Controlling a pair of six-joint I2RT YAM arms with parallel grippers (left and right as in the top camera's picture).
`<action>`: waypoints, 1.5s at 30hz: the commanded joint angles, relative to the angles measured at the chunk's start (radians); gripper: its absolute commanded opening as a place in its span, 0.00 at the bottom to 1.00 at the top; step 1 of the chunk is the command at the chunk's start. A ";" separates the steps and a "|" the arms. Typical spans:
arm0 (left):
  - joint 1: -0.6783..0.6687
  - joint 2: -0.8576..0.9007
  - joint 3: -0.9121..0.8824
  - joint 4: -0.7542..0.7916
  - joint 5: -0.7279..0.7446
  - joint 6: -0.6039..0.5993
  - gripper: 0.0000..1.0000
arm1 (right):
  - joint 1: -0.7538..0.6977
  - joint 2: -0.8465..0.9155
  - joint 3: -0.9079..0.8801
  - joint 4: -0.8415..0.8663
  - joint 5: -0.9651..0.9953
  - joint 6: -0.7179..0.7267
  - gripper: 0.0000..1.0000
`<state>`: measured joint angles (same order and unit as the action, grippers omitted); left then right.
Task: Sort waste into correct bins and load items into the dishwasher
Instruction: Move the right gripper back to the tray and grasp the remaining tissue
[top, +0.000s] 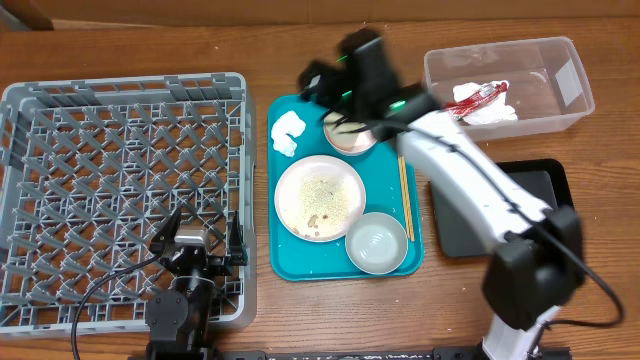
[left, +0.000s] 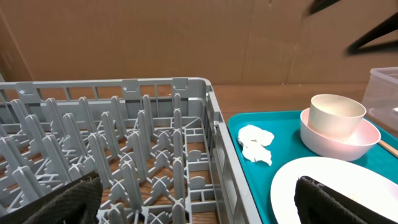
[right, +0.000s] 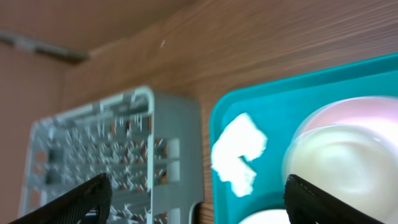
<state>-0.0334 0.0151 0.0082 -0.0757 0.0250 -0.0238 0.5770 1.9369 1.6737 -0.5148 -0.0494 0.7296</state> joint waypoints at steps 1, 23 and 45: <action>-0.006 -0.009 -0.003 -0.002 0.000 -0.006 1.00 | 0.064 0.081 0.001 0.058 0.118 -0.108 0.90; -0.006 -0.009 -0.003 -0.002 0.000 -0.006 1.00 | 0.141 0.308 0.000 0.125 0.229 -0.259 0.80; -0.006 -0.009 -0.003 -0.002 0.000 -0.006 1.00 | 0.168 0.308 0.029 0.143 0.240 -0.256 0.73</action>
<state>-0.0334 0.0151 0.0082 -0.0757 0.0254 -0.0238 0.7258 2.2528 1.6737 -0.3794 0.1776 0.4751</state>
